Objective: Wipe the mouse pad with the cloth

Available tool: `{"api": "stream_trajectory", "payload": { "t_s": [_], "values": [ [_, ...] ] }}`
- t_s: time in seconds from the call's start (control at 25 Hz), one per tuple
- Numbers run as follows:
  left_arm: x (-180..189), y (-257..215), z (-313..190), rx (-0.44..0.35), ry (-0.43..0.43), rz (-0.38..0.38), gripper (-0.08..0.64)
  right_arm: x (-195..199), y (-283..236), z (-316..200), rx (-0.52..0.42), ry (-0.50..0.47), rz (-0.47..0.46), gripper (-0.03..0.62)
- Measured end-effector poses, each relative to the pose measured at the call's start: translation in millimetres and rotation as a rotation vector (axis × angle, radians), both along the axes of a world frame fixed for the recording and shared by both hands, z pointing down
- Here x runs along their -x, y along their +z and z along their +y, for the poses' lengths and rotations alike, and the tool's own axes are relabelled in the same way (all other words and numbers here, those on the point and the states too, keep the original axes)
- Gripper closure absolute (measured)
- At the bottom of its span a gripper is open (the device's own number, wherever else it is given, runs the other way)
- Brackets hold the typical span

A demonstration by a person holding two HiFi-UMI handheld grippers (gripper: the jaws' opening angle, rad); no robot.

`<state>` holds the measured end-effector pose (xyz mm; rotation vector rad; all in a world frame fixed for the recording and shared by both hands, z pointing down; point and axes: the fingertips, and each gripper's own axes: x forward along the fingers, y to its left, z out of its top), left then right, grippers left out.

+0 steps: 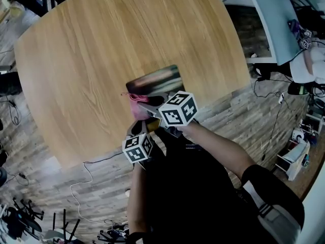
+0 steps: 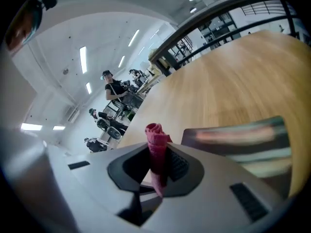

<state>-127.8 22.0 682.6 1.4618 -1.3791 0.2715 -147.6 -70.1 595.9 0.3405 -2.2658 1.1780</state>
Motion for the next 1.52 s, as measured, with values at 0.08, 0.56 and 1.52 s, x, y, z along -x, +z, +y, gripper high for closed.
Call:
{"api": "stream_trajectory", "payload": {
  "t_s": [0.08,0.56,1.52],
  "values": [
    [-1,3,4,0.007,-0.003,0.008,0.537,9,22,5,0.041,-0.01,0.033,0.529],
    [3,3,4,0.031,-0.016,0.021,0.537,11,88,2,-0.007,-0.066,0.203,0.529],
    [7,5,4,0.078,0.002,-0.021,0.537,-145,90,-76,-0.084,0.162,0.301,0.525]
  ]
}}
